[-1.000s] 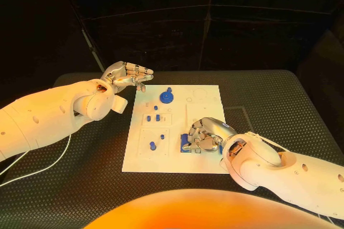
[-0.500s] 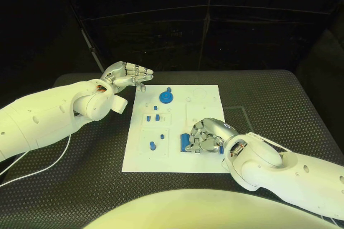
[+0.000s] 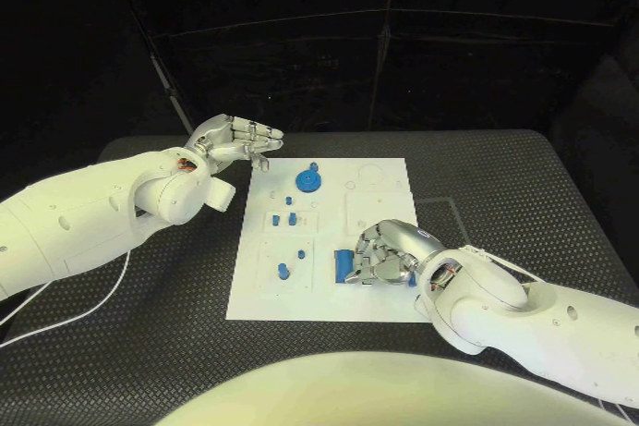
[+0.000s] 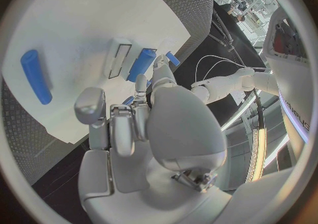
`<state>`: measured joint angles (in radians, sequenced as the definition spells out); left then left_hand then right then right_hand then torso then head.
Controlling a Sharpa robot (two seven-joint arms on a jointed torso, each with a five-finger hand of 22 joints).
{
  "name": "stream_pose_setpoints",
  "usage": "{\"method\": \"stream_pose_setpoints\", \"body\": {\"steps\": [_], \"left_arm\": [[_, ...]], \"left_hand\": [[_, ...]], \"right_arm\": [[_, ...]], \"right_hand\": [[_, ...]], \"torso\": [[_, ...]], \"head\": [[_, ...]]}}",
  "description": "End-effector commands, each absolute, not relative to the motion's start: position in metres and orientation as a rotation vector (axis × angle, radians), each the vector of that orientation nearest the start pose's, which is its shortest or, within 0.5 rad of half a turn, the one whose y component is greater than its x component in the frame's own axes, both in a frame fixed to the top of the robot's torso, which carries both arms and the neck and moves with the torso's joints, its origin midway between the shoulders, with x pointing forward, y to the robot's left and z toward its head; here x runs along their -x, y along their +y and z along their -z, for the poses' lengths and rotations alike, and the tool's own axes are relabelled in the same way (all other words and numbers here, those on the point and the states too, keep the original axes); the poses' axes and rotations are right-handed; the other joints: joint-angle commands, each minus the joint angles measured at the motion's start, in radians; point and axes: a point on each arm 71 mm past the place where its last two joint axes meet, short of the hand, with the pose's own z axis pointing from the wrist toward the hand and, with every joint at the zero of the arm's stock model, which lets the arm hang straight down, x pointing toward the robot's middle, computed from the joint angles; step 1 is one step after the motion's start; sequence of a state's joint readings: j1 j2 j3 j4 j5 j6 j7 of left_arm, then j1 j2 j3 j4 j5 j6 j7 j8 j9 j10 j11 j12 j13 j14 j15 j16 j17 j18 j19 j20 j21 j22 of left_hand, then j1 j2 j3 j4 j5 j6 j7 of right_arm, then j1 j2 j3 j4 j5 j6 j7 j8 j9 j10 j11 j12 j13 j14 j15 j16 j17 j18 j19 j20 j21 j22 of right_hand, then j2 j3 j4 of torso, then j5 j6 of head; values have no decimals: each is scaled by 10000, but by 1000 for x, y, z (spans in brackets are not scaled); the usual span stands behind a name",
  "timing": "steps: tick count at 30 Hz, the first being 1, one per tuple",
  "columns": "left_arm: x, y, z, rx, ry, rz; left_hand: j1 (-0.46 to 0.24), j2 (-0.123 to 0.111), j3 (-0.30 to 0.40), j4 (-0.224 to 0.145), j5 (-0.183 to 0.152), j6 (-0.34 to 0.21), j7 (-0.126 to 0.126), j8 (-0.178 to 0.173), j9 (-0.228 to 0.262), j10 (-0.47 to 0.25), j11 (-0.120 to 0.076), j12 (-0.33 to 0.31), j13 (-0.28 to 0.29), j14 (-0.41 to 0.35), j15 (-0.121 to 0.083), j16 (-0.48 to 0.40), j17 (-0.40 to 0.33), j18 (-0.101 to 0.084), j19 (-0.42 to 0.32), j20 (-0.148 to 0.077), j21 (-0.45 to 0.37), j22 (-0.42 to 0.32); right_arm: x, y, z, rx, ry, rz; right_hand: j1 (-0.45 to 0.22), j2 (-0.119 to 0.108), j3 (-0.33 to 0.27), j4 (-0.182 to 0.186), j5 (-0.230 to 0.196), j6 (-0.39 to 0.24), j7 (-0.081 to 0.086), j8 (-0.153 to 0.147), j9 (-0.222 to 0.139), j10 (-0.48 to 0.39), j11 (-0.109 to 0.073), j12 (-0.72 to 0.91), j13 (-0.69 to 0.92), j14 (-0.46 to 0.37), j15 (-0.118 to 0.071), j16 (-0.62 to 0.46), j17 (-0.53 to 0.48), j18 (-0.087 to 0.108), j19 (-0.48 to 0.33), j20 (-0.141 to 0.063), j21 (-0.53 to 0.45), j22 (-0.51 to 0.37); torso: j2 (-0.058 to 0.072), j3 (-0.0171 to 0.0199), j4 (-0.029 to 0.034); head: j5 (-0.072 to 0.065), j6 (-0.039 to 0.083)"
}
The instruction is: Assemble the parts on the task board
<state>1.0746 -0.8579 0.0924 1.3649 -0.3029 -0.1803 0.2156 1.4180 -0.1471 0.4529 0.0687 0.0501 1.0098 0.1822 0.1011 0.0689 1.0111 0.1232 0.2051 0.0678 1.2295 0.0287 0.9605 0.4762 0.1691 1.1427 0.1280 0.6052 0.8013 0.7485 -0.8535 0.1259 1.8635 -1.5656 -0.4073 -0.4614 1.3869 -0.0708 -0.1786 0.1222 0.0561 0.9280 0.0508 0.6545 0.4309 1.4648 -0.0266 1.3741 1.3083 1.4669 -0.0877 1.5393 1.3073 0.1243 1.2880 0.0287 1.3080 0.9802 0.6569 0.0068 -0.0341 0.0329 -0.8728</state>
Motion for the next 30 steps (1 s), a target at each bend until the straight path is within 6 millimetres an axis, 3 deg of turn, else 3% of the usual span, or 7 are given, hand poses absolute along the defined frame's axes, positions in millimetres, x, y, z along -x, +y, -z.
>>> {"method": "stream_pose_setpoints", "body": {"steps": [1, 11, 18, 30], "left_arm": [[-505, 258, 211, 9912, 16045, 13519], [-506, 257, 211, 9907, 16046, 13535], [-506, 257, 211, 9919, 16046, 13516], [-506, 256, 212, 9921, 16061, 13525]], "left_hand": [[19, 37, -19, -49, 7, -41, 46, 64, -12, -87, -1, 41, 1, -68, 19, 37, -13, 138, -4, 12, -49, -13], [19, 37, -19, -49, 7, -41, 46, 64, -12, -87, -1, 41, 1, -68, 19, 37, -13, 138, -4, 12, -49, -13], [19, 37, -19, -49, 7, -41, 46, 64, -12, -87, -1, 41, 1, -68, 19, 37, -13, 138, -4, 12, -49, -13], [1, 20, -36, -49, 7, -57, 56, 60, -16, -105, 6, 61, 1, -69, 24, 43, -21, 135, -1, 15, -51, -15]], "right_arm": [[-351, -134, 267, -1428, 18631, -7577], [-355, -137, 270, -1479, 18573, -7166], [-357, -137, 272, -1253, 18546, -6704], [-357, -138, 267, -974, 18019, -6614]], "right_hand": [[-66, 64, -49, 52, 12, -34, -1, 8, 13, 25, 42, 63, 640, 880, 49, -2, 1805, -179, -7, 8, 9, 38], [103, 421, 7, 35, 127, 40, -64, 83, 42, 46, -6, 91, 674, 885, 17, 6, 1825, -175, 10, 0, 27, 70], [815, 878, 303, -341, 95, 90, -126, 42, -9, 40, -69, 79, 676, 883, -41, 1, 1819, -174, 6, -53, 28, 81], [880, 863, 305, -415, 73, 101, -109, 6, -40, 34, -62, 69, 672, 877, -40, -12, 1788, -175, -4, -59, 20, 73]], "torso": [[-8, 8, -11], [-9, 1, 20], [-14, -5, 7], [-10, 7, -8]], "head": [[-2, 2], [24, 2], [42, 2], [-32, 24]]}}
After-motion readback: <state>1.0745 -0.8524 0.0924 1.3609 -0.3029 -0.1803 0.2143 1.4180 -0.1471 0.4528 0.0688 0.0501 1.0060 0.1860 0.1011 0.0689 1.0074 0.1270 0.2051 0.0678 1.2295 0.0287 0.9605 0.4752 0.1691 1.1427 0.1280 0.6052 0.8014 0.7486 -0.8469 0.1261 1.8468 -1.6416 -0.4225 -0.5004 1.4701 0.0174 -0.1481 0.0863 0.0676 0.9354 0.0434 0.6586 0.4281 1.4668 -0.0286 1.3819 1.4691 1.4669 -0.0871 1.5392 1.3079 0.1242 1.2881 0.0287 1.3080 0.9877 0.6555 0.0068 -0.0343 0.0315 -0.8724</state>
